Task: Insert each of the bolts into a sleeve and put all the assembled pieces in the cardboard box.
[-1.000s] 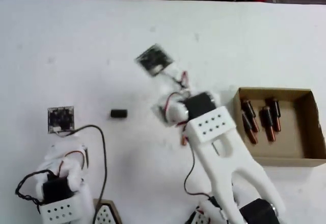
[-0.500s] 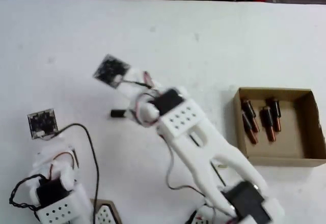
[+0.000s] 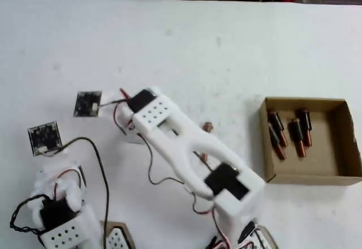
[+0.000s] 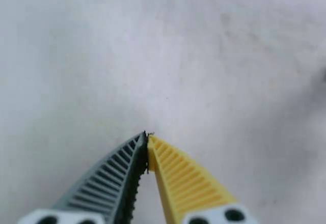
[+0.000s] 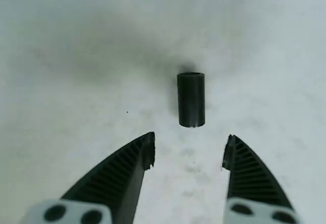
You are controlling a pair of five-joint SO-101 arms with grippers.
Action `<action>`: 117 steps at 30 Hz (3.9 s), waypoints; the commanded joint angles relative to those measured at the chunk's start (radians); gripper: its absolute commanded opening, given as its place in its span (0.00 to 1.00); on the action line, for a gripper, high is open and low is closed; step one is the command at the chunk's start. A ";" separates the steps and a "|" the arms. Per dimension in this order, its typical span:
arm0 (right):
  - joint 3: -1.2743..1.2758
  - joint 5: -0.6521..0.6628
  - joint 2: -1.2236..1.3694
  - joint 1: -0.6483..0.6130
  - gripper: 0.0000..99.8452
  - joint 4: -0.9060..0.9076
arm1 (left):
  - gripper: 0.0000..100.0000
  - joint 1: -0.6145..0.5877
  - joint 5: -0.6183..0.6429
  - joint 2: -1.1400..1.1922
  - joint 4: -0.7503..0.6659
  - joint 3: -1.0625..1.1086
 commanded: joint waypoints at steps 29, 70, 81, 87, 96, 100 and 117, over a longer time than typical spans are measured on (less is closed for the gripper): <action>-0.190 0.055 0.188 -0.010 0.20 0.001 | 0.02 -0.001 -0.011 -0.010 0.006 -0.054; -0.269 0.048 0.294 -0.021 0.01 -0.013 | 0.02 -0.001 -0.011 -0.010 0.006 -0.052; -0.385 -0.104 0.035 0.061 0.02 0.208 | 0.02 -0.001 -0.011 -0.010 0.006 -0.051; -0.381 -0.178 -0.113 0.145 0.02 0.272 | 0.02 -0.001 -0.011 -0.010 0.006 -0.051; -0.379 -0.210 -0.278 0.219 0.02 0.473 | 0.02 -0.001 -0.011 -0.010 0.005 -0.041; -0.379 -0.207 -0.398 0.259 0.02 0.518 | 0.02 -0.001 -0.011 -0.012 -0.006 -0.040; 0.054 -0.209 -1.099 0.348 0.02 0.552 | 0.02 -0.001 -0.009 -0.012 -0.002 -0.038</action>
